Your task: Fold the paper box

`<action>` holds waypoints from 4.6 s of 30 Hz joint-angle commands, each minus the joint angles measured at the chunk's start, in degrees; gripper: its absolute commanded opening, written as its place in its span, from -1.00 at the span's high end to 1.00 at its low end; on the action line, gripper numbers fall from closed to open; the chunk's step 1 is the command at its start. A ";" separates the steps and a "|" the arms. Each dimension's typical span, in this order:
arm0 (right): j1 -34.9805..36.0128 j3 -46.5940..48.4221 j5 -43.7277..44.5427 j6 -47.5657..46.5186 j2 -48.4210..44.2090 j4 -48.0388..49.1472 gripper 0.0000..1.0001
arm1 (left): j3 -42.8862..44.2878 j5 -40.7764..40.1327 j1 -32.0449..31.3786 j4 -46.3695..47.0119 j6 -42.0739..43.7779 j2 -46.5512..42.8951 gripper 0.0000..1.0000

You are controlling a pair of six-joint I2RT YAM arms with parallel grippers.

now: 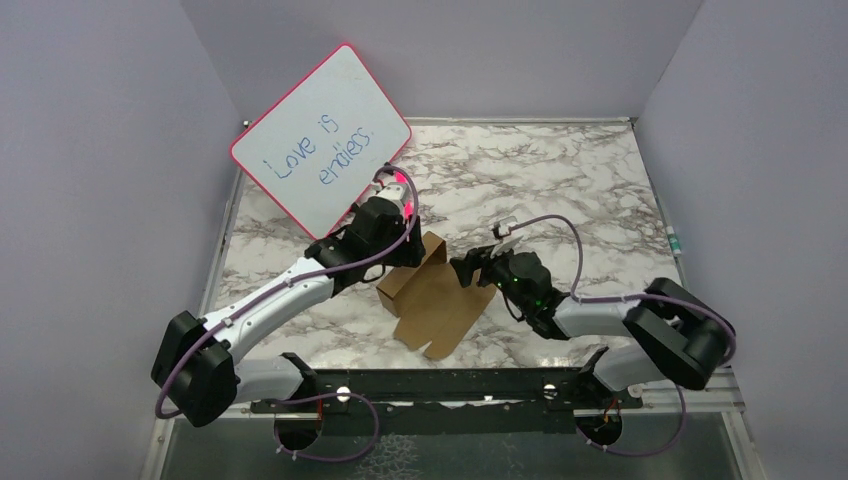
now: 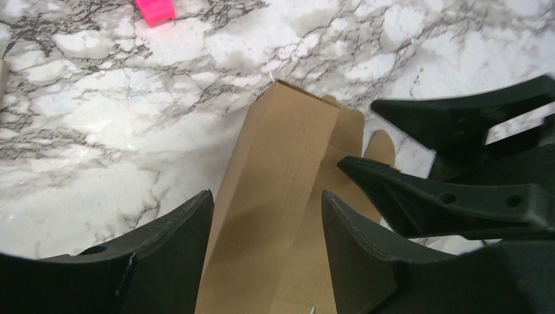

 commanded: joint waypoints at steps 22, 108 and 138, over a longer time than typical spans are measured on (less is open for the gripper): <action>-0.19 -10.59 19.59 6.21 -43.94 -29.65 -0.87 | 18.35 -32.32 -15.15 -13.08 4.94 14.40 -0.27; -0.21 -11.31 11.82 3.43 -39.71 -23.22 -0.84 | 7.48 -20.34 -13.98 -9.31 6.13 4.87 -0.63; -0.20 -11.24 13.03 2.34 -42.27 -24.91 -0.83 | 20.95 -51.28 -24.26 -27.78 6.85 27.60 0.18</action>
